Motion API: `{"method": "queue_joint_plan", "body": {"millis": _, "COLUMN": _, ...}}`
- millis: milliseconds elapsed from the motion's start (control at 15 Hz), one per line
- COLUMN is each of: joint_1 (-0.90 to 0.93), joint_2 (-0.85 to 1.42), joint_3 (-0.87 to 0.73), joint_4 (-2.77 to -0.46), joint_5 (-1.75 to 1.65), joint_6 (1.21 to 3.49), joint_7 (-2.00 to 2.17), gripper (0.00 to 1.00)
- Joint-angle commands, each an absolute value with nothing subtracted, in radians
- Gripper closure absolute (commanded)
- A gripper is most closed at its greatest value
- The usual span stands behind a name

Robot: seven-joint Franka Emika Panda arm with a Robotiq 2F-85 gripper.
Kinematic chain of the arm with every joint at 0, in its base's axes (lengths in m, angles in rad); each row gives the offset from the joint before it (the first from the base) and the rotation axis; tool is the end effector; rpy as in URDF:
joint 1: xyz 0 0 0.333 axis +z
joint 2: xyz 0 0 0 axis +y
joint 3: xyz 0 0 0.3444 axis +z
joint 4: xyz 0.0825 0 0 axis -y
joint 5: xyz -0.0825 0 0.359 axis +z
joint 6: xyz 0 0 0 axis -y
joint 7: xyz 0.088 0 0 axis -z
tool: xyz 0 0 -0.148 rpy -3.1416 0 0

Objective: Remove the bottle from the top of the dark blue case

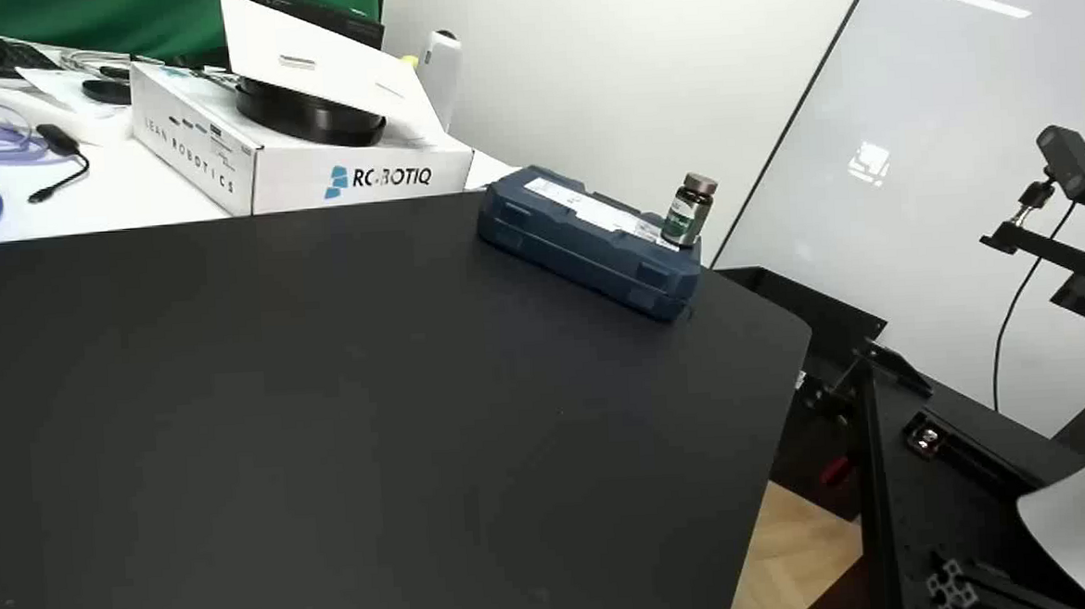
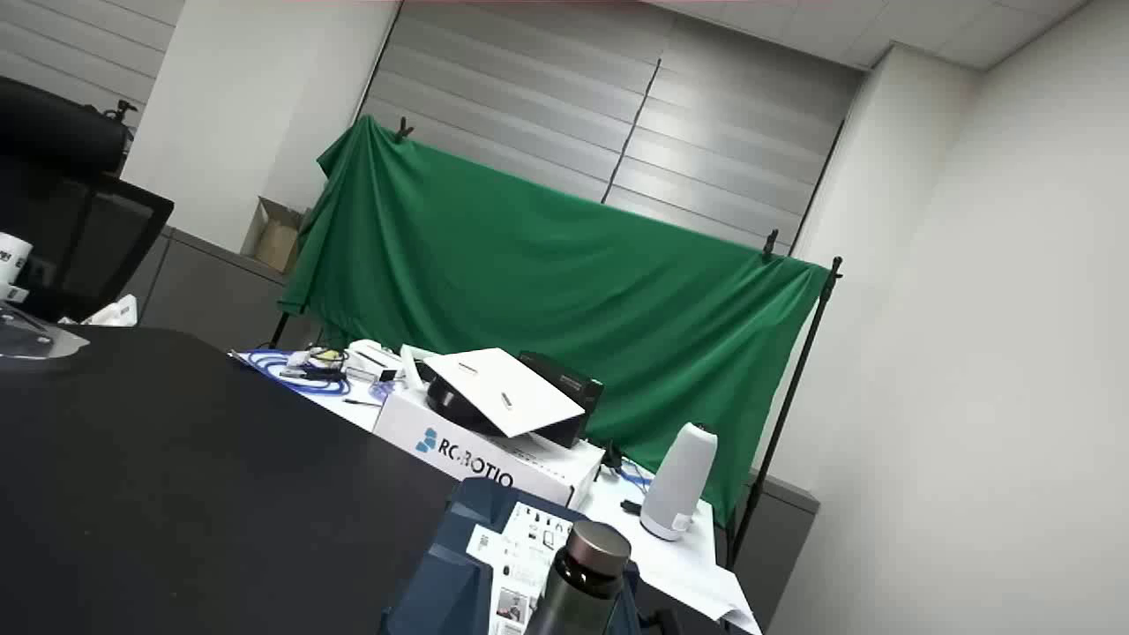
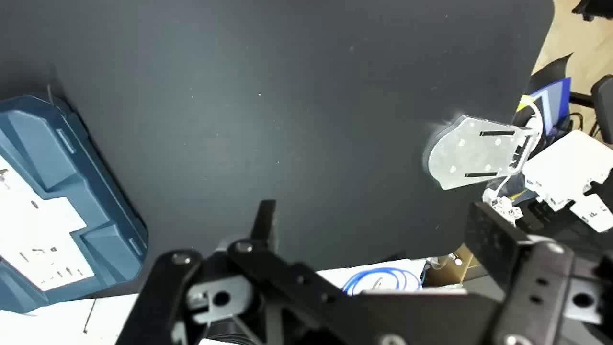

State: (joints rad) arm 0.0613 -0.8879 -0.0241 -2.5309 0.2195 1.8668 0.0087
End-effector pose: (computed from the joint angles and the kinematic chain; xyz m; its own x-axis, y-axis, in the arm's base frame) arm 0.2665 0.0335 0.5491 0.9769 -0.0310 0.2115 0.0206 -0.9712 -0.2372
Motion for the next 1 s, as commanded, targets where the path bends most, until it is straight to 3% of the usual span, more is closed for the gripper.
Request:
{"method": "queue_joint_plan", "body": {"millis": 0, "joint_1": 0.052, "joint_2": -0.886, "joint_3": -0.018, "joint_4": -2.529, "joint_5": 0.225, "joint_6": 1.865, "joint_7": 0.003, "gripper": 0.00}}
{"method": "queue_joint_plan", "body": {"millis": 467, "joint_1": 0.052, "joint_2": -0.887, "joint_3": -0.018, "joint_4": -2.529, "joint_5": 0.225, "joint_6": 1.865, "joint_7": 0.003, "gripper": 0.00}}
{"method": "queue_joint_plan", "body": {"millis": 933, "joint_1": -0.039, "joint_2": -0.663, "joint_3": -0.097, "joint_4": -2.451, "joint_5": 0.074, "joint_6": 2.120, "joint_7": -0.111, "gripper": 0.00}}
